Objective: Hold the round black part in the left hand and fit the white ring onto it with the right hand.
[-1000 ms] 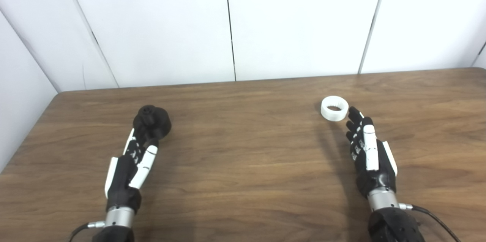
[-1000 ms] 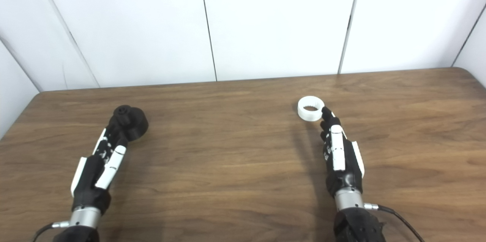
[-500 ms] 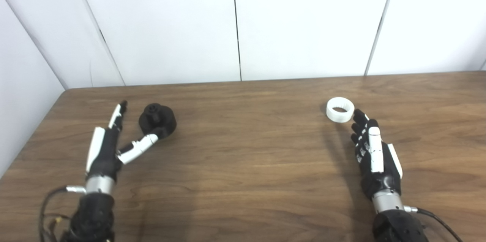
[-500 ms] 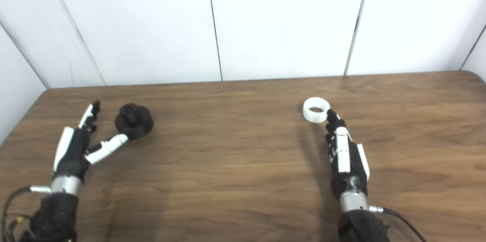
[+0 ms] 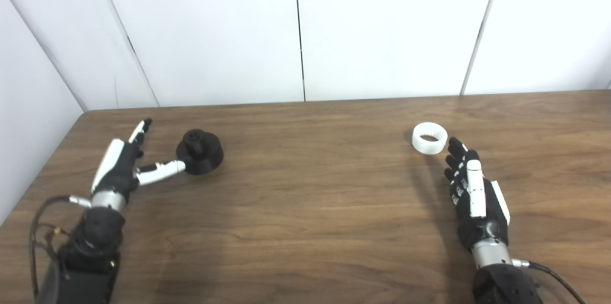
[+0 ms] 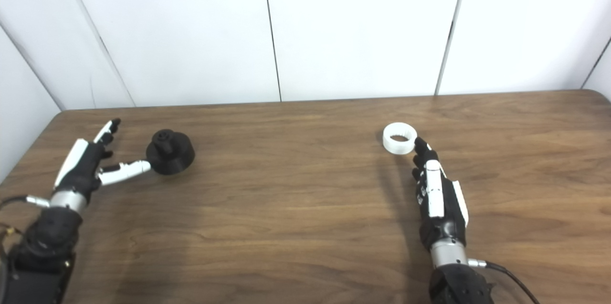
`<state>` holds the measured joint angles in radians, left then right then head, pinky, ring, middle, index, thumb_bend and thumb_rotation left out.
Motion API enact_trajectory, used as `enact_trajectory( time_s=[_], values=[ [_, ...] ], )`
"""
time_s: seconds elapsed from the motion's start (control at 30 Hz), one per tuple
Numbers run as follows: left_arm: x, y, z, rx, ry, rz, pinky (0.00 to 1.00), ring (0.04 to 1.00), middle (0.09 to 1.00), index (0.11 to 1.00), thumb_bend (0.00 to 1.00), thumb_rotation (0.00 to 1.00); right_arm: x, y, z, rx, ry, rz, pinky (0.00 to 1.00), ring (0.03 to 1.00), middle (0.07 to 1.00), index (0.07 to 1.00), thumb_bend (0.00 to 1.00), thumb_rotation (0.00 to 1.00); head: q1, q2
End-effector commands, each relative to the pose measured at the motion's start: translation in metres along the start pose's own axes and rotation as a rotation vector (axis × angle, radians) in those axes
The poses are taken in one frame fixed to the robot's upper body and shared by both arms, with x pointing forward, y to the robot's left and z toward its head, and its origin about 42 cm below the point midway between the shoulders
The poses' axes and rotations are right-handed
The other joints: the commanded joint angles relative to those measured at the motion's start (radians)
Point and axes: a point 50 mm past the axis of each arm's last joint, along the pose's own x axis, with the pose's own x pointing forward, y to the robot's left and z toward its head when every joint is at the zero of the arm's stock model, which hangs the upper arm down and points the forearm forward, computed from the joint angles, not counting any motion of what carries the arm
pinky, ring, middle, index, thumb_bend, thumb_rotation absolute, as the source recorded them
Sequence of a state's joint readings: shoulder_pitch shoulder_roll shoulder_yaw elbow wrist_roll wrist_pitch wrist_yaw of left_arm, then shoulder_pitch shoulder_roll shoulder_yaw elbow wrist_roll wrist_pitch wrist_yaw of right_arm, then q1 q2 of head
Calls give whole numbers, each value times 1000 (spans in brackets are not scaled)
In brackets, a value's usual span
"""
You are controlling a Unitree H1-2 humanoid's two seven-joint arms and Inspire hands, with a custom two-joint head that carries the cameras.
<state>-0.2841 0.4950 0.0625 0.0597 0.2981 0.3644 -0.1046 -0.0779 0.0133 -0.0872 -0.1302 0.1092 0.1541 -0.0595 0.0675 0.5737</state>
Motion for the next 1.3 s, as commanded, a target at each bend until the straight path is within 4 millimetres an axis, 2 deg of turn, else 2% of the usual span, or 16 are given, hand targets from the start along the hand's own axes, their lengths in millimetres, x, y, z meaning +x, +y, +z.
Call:
enact_trajectory(
  time_s=[0.0, 0.37, 0.6, 0.73, 1.27],
  values=[
    [15, 21, 13, 42, -29, -4, 915, 999, 1000, 991, 1000, 376, 7, 6, 19, -2, -94, 30, 961, 957, 944, 918, 442, 1000, 1, 1],
    [35, 29, 9, 139, 14, -116, 935, 1000, 991, 956, 1000, 380, 7, 3, 21, 8, -97, 19, 982, 965, 950, 916, 464, 979, -6, 0],
    [37, 30, 11, 199, 3, -207, 959, 1000, 1000, 965, 1000, 399, 8, 2, 23, 6, -103, 20, 974, 958, 946, 920, 463, 987, -5, -1],
    [39, 31, 12, 204, -12, -218, 923, 994, 989, 954, 1000, 411, 7, 1, 24, 2, -107, 27, 974, 960, 950, 928, 447, 1000, -7, -1],
    [56, 29, 22, 272, -13, -265, 941, 1000, 988, 967, 1000, 430, 3, 1, 24, -7, -96, 9, 968, 960, 950, 916, 481, 992, -10, -1]
  ],
)
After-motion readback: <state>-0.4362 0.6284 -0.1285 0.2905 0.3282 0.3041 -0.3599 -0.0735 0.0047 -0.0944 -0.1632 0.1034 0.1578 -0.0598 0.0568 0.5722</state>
